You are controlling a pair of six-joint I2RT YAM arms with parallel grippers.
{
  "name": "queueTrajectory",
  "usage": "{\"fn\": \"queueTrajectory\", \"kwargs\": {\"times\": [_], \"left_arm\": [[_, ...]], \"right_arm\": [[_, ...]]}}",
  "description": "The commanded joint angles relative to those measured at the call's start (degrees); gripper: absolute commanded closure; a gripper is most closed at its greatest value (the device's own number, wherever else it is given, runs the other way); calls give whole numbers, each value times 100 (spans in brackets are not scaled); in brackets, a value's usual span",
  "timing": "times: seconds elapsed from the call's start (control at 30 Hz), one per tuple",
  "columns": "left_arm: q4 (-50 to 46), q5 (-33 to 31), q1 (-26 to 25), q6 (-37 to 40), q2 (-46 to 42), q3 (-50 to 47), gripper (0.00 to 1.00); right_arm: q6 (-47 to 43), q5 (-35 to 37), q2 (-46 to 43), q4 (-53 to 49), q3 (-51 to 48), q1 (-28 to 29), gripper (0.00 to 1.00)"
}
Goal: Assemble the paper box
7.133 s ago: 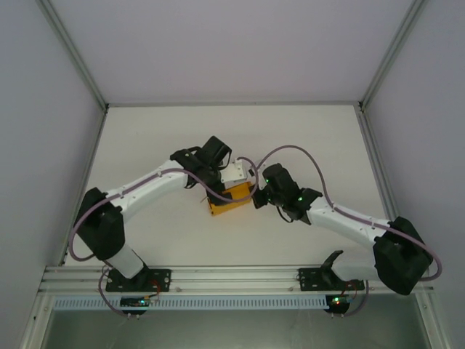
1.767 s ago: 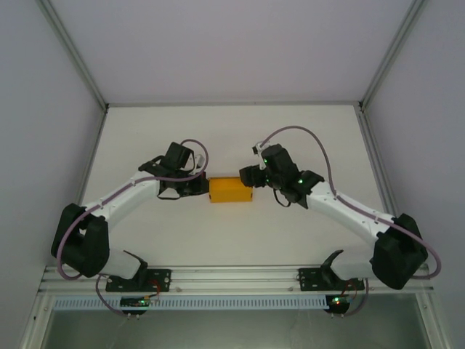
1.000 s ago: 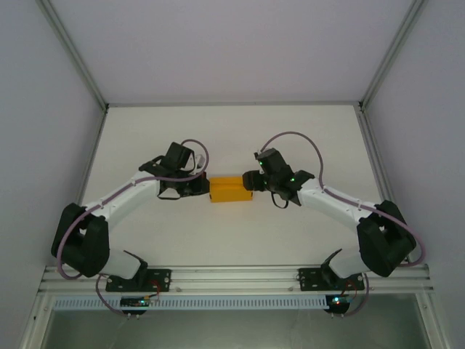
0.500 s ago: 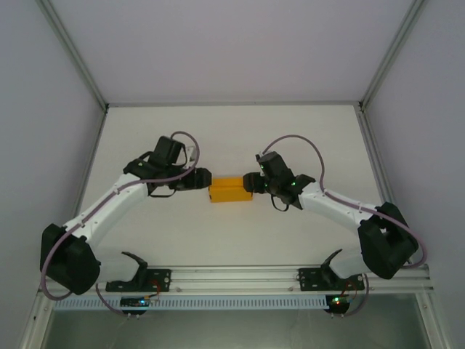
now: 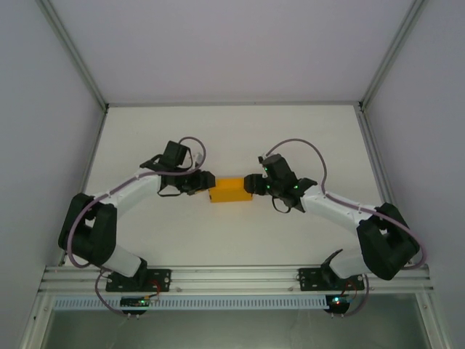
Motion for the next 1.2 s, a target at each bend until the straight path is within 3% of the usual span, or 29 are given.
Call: {"fn": "queueTrajectory", "kwargs": {"times": [0.0,0.1,0.27,0.37,0.57,0.73,0.97,1.1,1.17], "left_arm": [[472,115,49,-218,192,-471,62],[762,110,87,-356,348,-810,77],[1022,117,90,-481,543,-1093,98],[1026,2,46,-454,539,-1176,100],[688,-491,-9,-288,464,-1159,100],[99,-1110,-114,61,408,-748,100],[-264,-1277,-215,448,340,127,69],[-414,-1368,-260,643,232,551,54],[-438,-1417,-262,688,169,692,48]], "right_arm": [[227,-540,193,-240,-557,-99,48],[407,-950,295,264,-947,-224,56],[785,-1403,699,1301,-1520,-274,87],[918,-1446,878,1744,-1695,-280,100],[1018,-1537,1060,1854,-1716,-284,100],[689,-1211,640,1048,-1406,-283,100],[264,-831,141,-187,-549,-298,81],[87,-678,40,-557,-23,-342,59],[-11,-593,-20,-682,195,-370,53]]}}
